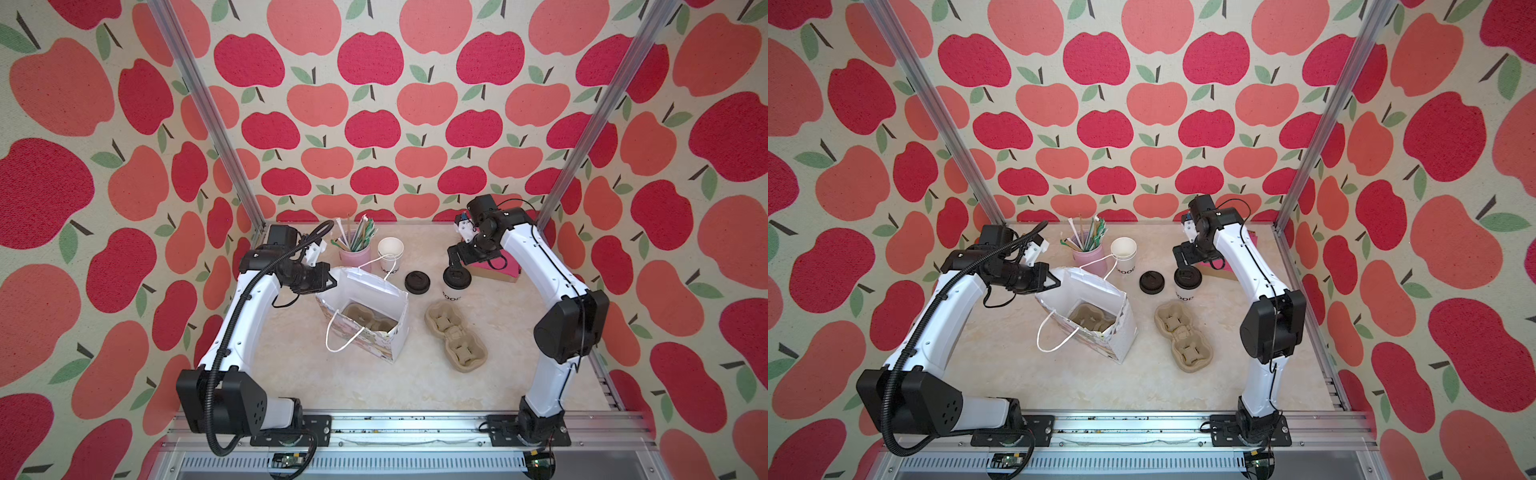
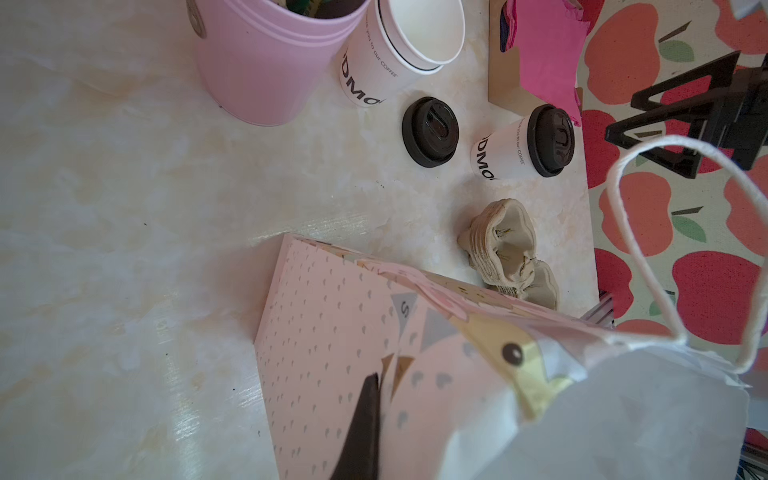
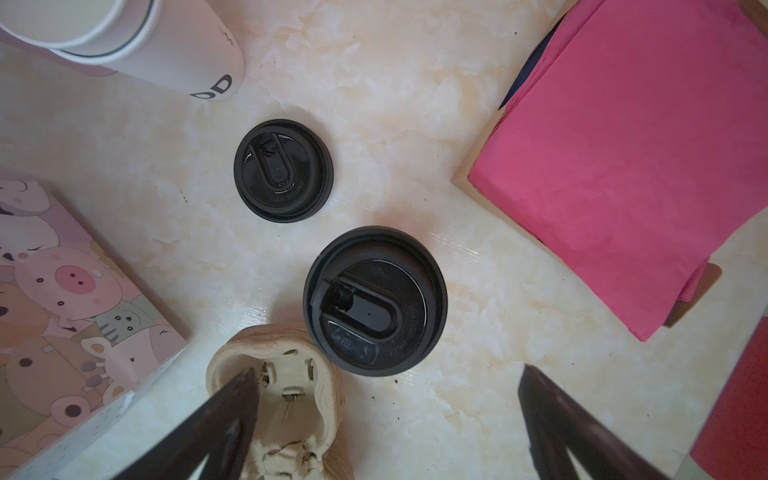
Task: Pack the takeout coffee
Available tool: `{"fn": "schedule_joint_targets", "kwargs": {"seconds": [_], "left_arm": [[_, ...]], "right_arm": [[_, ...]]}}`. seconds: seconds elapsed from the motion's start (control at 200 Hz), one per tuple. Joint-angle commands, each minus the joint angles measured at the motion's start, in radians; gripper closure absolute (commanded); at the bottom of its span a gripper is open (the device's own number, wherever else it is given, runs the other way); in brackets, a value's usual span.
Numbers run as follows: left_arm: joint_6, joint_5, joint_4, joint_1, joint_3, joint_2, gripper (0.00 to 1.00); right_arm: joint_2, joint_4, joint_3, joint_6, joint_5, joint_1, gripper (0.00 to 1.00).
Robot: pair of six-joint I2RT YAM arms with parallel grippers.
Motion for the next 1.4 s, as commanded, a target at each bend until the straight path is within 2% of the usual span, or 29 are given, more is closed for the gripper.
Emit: {"fn": "schedule_joint_targets", "kwargs": {"seconds": [0.0,0.295,1.005,1.396], "left_arm": [[0.005,-0.021,-0.034,-0.009,0.027,0.005,1.0],[-0.002,-0.026,-0.001,-0.017,0.016,-0.003,1.0],[-0.006,-0.034,0.023,-0.021,-0.009,-0.019,1.0],[-0.008,-0.041,0.024,-0.021,-0.011,-0.025,1.0]], "right_arm": [[0.022,-0.079,0.031,-0.013,-0.019,0.009,0.01],[0.079,-0.072,0.043,-0.007,0.019,0.031,0.01],[0.126,-0.033,0.01,0.028,0.028,0.04,0.16],[0.056,0.104,-0.13,0.037,0.064,0.052,0.18]]}}
